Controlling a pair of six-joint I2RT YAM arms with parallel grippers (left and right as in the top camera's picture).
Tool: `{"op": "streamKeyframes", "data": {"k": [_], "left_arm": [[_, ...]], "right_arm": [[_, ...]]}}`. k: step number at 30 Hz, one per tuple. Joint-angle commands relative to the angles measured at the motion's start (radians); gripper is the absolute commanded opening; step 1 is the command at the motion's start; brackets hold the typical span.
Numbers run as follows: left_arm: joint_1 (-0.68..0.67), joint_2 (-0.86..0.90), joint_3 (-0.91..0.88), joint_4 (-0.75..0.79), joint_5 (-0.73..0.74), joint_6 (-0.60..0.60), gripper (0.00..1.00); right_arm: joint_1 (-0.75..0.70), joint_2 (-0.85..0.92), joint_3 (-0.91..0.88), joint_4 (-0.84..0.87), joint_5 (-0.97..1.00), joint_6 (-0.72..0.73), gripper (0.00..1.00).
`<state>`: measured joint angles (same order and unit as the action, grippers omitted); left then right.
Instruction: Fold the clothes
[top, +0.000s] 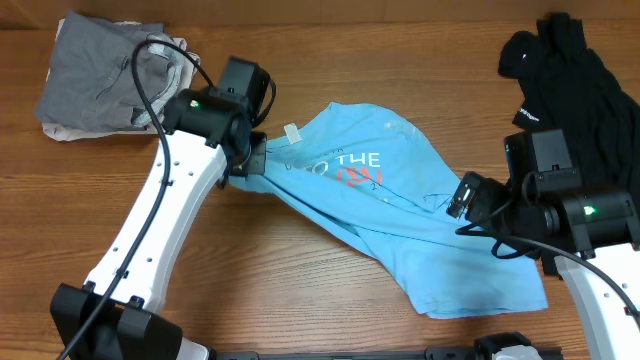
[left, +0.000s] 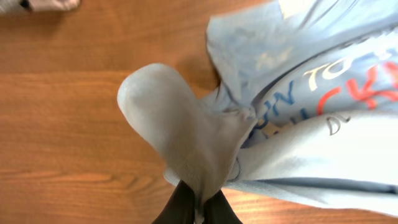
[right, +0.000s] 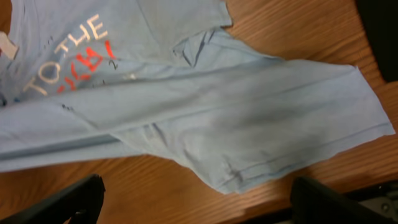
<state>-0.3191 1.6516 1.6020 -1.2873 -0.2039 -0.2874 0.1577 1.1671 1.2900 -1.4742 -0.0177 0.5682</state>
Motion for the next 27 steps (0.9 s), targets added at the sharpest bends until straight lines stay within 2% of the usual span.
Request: {"op": "streamKeyframes", "data": {"k": [1, 5, 9, 17, 21, 27], "left_arm": [[0.005, -0.003, 0.076, 0.018, -0.036, 0.019, 0.04], [0.005, -0.003, 0.083, 0.085, -0.035, 0.019, 0.04], [0.005, -0.003, 0.083, 0.145, -0.035, 0.019, 0.04], [0.005, -0.003, 0.083, 0.17, -0.032, 0.019, 0.04], [0.005, -0.003, 0.083, 0.17, -0.032, 0.019, 0.04], [0.005, -0.003, 0.083, 0.169, -0.032, 0.019, 0.04]], "right_arm": [[-0.001, -0.005, -0.019, -0.024, -0.125, -0.042, 1.0], [0.01, -0.005, -0.092, -0.034, -0.214, -0.089, 0.98], [0.1, -0.005, -0.23, -0.008, -0.233, -0.093, 0.92], [0.352, -0.005, -0.48, 0.261, -0.251, 0.039, 0.84], [0.413, 0.008, -0.579, 0.415, -0.238, 0.079, 0.84], [0.439, 0.066, -0.676, 0.528, -0.203, 0.148, 0.82]]}}
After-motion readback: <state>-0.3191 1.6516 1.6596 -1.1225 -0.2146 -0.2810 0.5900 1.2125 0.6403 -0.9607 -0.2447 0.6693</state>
